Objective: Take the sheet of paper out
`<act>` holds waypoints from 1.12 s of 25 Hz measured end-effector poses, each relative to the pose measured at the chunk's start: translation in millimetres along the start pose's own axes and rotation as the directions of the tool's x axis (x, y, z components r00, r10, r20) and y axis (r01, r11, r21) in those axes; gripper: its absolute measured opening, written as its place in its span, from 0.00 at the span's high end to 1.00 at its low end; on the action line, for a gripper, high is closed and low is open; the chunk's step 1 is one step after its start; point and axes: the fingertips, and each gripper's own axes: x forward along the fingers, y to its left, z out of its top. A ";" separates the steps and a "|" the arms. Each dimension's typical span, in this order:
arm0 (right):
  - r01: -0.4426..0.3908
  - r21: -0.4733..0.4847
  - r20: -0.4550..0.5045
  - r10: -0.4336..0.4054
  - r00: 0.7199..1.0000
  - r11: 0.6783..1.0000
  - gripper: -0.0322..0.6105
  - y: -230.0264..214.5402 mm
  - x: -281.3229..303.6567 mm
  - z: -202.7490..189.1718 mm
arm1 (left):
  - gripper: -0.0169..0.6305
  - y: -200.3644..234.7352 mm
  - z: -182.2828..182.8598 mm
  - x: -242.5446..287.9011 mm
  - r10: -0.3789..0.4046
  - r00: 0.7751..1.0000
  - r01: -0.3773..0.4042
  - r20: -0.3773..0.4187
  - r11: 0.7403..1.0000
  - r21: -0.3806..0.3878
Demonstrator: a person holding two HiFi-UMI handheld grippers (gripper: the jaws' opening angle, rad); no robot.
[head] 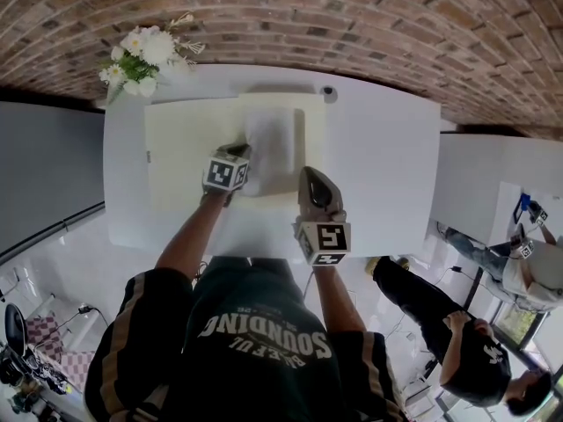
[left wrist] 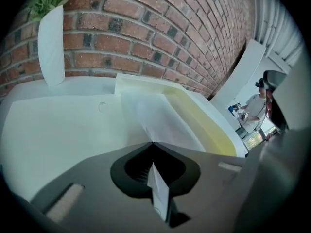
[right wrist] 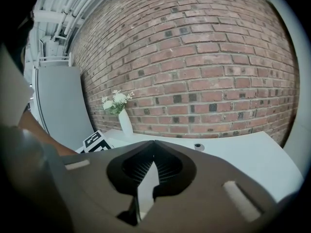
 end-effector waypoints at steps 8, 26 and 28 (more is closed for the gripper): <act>-0.015 -0.006 0.018 0.015 1.000 1.000 0.95 11.7 -2.4 6.6 | 0.95 15.2 1.9 -23.5 0.034 0.999 -0.034 0.021 0.999 0.019; -0.058 -0.050 0.067 0.061 0.996 0.997 0.95 51.0 -7.3 24.7 | 0.95 45.4 -4.8 -82.6 0.107 0.990 -0.111 0.089 0.993 0.044; -0.067 -0.057 0.075 0.071 0.995 0.996 0.95 57.5 -7.8 28.6 | 0.95 48.0 -5.9 -91.9 0.116 0.988 -0.121 0.099 0.991 0.051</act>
